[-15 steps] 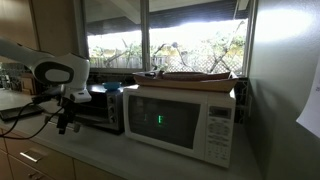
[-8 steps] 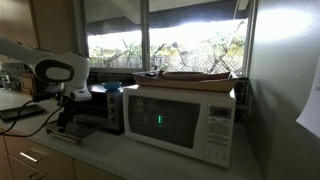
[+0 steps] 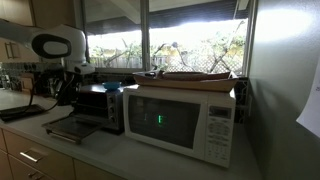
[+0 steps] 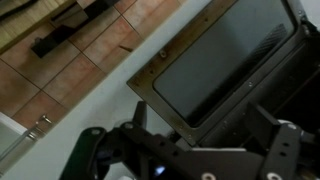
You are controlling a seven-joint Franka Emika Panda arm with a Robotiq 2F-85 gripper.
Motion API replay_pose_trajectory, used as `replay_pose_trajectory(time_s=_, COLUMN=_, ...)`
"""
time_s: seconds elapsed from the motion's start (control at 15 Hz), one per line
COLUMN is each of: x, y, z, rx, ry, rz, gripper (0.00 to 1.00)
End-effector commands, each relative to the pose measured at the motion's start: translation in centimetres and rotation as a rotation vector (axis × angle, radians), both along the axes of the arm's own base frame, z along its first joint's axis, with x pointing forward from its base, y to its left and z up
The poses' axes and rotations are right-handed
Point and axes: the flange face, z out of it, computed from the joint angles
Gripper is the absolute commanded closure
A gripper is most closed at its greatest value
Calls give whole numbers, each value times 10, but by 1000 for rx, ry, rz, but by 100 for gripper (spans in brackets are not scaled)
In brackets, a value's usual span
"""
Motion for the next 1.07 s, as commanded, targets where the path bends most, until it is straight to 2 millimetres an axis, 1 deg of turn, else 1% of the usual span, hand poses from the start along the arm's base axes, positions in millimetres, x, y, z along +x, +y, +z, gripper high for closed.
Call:
replay_pose_trajectory(time_s=0.0, x=24, y=14, z=44, rx=-27, ry=-86, rz=53, gripper=0)
replay_pose_trajectory(time_s=0.07, x=8, y=7, z=31, rx=-9, ry=-63, rz=20, gripper=0)
replay_pose_trajectory(time_s=0.13, x=11, y=9, z=40, rx=-10, ry=-79, rz=23, gripper=0)
replay_pose_trajectory(time_s=0.2, x=11, y=9, z=40, rx=-10, ry=-80, rz=23, gripper=0)
replay_pose_trajectory(time_s=0.47, x=11, y=9, z=33, rx=5, ry=-66, rz=20, gripper=0)
replay_pose_trajectory(time_s=0.53, x=18, y=6, z=34, rx=23, ry=-89, rz=-14, gripper=0)
replay_pose_trajectory(time_s=0.67, x=39, y=-1, z=47, rx=75, ry=-195, rz=-103, gripper=0)
replay_pose_trajectory(time_s=0.8, x=60, y=-2, z=57, rx=108, ry=-298, rz=-148, gripper=0)
replay_pose_trajectory(time_s=0.93, x=80, y=0, z=58, rx=113, ry=-383, rz=-160, gripper=0)
replay_pose_trajectory(time_s=1.0, x=90, y=1, z=55, rx=98, ry=-412, rz=-163, gripper=0)
